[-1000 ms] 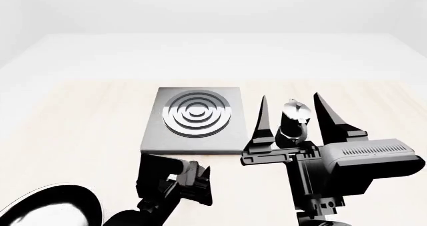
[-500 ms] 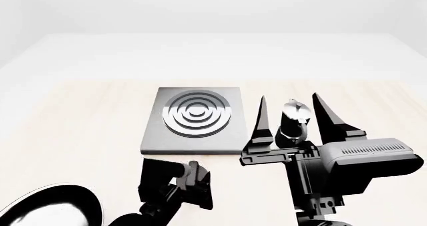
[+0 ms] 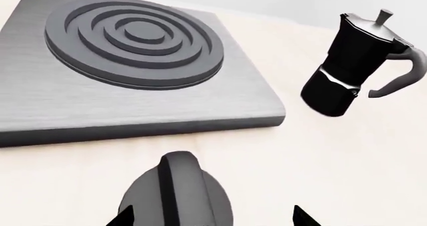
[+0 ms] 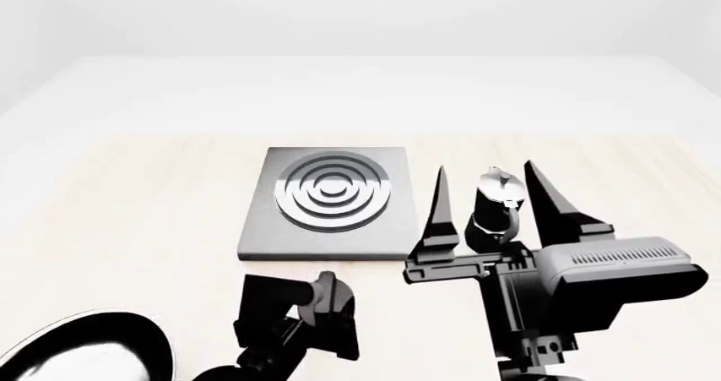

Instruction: Turn on the stove and put the moka pot on it.

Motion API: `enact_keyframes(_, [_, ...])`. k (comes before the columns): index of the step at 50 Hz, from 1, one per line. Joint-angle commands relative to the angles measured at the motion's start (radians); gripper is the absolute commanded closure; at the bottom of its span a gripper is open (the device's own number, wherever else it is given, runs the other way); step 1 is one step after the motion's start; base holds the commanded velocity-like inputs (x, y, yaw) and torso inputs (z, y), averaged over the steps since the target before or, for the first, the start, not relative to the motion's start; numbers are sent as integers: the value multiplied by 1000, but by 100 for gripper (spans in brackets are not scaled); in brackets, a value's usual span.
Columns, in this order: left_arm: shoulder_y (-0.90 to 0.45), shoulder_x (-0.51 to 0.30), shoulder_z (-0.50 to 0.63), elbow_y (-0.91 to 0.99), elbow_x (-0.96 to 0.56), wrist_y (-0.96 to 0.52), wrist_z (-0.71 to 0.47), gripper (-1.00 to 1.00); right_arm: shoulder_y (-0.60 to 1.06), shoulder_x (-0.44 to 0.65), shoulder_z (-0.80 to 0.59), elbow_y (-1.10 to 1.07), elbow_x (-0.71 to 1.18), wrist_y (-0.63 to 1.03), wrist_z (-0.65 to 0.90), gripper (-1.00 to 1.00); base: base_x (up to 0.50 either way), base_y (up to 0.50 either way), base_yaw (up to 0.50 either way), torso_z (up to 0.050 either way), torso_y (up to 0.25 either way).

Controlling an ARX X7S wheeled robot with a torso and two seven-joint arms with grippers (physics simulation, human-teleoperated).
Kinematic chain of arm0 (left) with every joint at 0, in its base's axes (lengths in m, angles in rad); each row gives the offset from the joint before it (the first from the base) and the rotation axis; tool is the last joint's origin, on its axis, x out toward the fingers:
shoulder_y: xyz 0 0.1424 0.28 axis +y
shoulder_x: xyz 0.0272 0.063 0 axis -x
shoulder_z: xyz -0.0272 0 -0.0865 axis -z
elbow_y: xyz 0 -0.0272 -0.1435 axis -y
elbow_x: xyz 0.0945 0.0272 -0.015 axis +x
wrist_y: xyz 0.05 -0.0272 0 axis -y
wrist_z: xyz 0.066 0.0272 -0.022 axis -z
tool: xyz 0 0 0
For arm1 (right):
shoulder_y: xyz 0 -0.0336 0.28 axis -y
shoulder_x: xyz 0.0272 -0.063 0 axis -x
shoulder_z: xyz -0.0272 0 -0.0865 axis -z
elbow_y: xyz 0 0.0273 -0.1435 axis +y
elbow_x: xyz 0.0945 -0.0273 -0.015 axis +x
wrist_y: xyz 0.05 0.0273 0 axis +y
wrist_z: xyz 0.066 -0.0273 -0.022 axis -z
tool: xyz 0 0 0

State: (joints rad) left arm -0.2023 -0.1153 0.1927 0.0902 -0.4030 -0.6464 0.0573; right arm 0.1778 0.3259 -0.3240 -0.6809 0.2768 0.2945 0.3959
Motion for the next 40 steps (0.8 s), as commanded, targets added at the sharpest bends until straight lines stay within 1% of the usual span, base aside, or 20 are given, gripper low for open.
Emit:
enact_keyframes(1, [-2,-4,13,-21,-4,13,-8,-100,-10,2,-8,16,-7,-27,-1,-100,0,0,0,0,0])
enact_keyframes(2, [-2,-4,14,-24,-5,15,-7,-100,-10,3,-8,15,-6,-26,-1,-100,0,0,0,0,0])
enact_keyframes(3, [-3,-5,14,-26,-7,15,-6,-100,6,5,-3,-8,7,9,6,-100,0,0,0,0,0])
enact_keyframes(5, [-4,-6,16,-33,-8,20,-5,-100,-8,5,-9,12,-5,-23,0,-100,0,0,0,0,0])
enact_keyframes(8, [-4,-8,16,-32,-13,19,-7,-100,-10,5,-9,18,-5,-31,0,-100,0,0,0,0,0])
enact_keyframes(9, [-4,-8,16,-31,-14,17,-9,-100,1,6,-7,1,4,-6,5,-100,0,0,0,0,0])
enact_keyframes(13, [-3,-9,16,-42,-18,26,-8,-100,-12,6,-11,21,-5,-35,1,-100,0,0,0,0,0])
enact_keyframes(14, [-3,-9,17,-48,-18,31,-6,-100,11,9,-4,-16,16,21,12,-100,0,0,0,0,0])
enact_keyframes(17, [-2,-9,20,-58,-16,41,-8,-100,-13,10,-13,13,-3,-30,3,-100,0,0,0,0,0])
enact_keyframes(21, [-1,-11,23,-62,-18,46,-9,-100,-17,12,-14,17,-5,-38,3,-100,0,0,0,0,0])
enact_keyframes(22, [0,-12,25,-61,-19,45,-11,-100,-1,14,-9,-8,10,1,11,-100,0,0,0,0,0])
enact_keyframes(25, [-1,-13,27,-60,-22,45,-12,-100,-19,13,-15,20,-4,-41,4,-100,0,0,0,0,0])
enact_keyframes(33, [-10,-16,45,-72,-23,44,-9,-100,-18,15,-18,22,-2,-43,5,-100,0,0,0,0,0])
enact_keyframes(34, [-11,-16,47,-70,-24,41,-11,-100,-4,16,-14,0,9,-10,11,-100,0,0,0,0,0])
enact_keyframes(36, [-11,-17,48,-67,-26,40,-13,-100,-17,16,-18,17,0,-38,7,-100,0,0,0,0,0])
enact_keyframes(40, [-15,-18,54,-80,-25,49,-10,-100,-19,17,-22,20,-2,-43,7,-100,0,0,0,0,0])
